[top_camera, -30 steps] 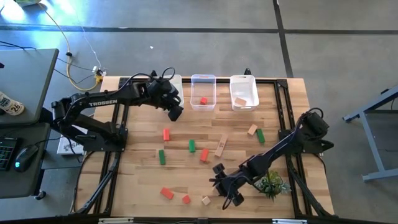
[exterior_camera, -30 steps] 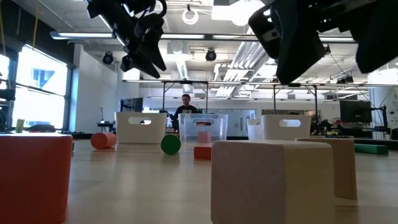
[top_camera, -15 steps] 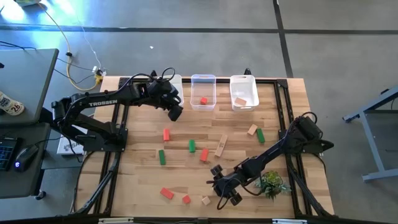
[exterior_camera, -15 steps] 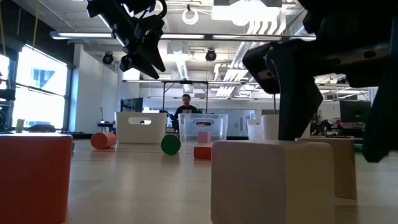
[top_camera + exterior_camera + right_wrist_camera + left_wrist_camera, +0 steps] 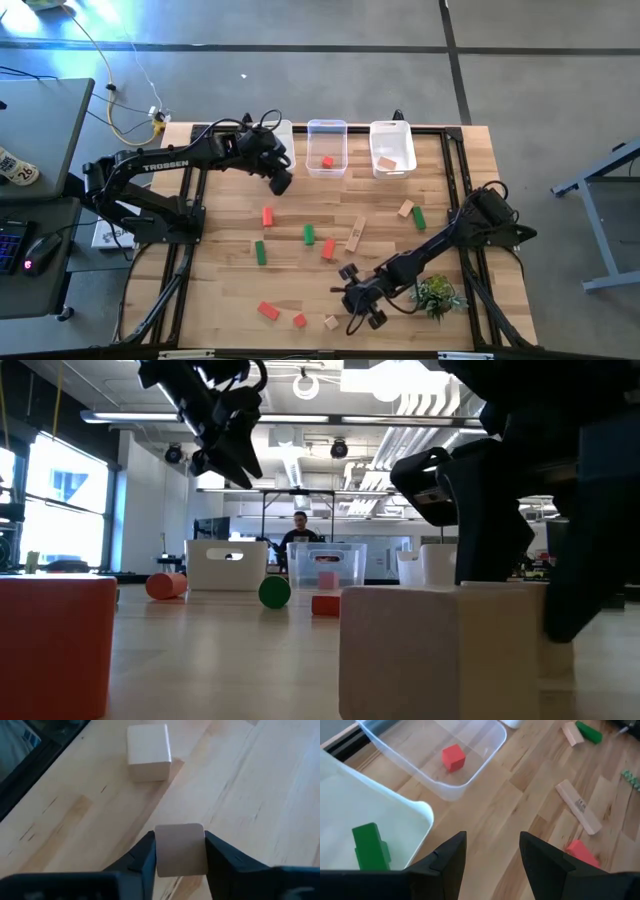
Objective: Sort & place blocks by color
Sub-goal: Put the brown block into the right white bin
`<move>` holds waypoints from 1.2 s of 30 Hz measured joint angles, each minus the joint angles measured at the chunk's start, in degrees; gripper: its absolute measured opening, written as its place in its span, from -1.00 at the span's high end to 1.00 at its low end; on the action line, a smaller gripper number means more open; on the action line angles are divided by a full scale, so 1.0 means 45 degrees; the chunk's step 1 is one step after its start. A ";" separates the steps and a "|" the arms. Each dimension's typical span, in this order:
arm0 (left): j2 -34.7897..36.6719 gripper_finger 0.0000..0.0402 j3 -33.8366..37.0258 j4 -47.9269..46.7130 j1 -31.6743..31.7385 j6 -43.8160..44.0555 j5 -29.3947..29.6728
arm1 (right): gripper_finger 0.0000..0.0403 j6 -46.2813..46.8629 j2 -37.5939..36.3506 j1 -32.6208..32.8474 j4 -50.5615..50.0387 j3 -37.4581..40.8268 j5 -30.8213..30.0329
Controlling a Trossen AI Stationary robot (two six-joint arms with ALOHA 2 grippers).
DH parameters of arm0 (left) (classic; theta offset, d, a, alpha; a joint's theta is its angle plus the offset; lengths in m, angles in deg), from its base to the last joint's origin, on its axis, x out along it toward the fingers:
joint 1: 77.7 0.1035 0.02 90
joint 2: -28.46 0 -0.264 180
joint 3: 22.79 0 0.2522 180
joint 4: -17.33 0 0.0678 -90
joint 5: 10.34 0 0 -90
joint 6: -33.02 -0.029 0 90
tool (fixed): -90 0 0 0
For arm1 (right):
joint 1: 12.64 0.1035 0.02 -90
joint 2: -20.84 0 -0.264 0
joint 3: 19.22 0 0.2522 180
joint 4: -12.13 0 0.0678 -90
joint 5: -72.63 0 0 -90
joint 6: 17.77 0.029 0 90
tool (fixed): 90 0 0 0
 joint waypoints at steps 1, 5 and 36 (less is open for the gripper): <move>0.0000 0.14 0.0000 -0.0109 0.0000 -0.0019 0.0000 | 0.49 0.0161 -0.0004 -0.0052 0.0000 0.0000 0.0004; 0.0005 0.14 0.0000 -0.0797 -0.0149 -0.0481 0.0010 | 0.49 0.0233 -0.0031 -0.0321 -0.0043 0.0000 -0.0270; 0.0005 0.14 0.0010 -0.1781 -0.4773 -0.1005 0.0908 | 0.47 0.0184 -0.5884 -0.5638 -0.5306 0.0000 -0.6514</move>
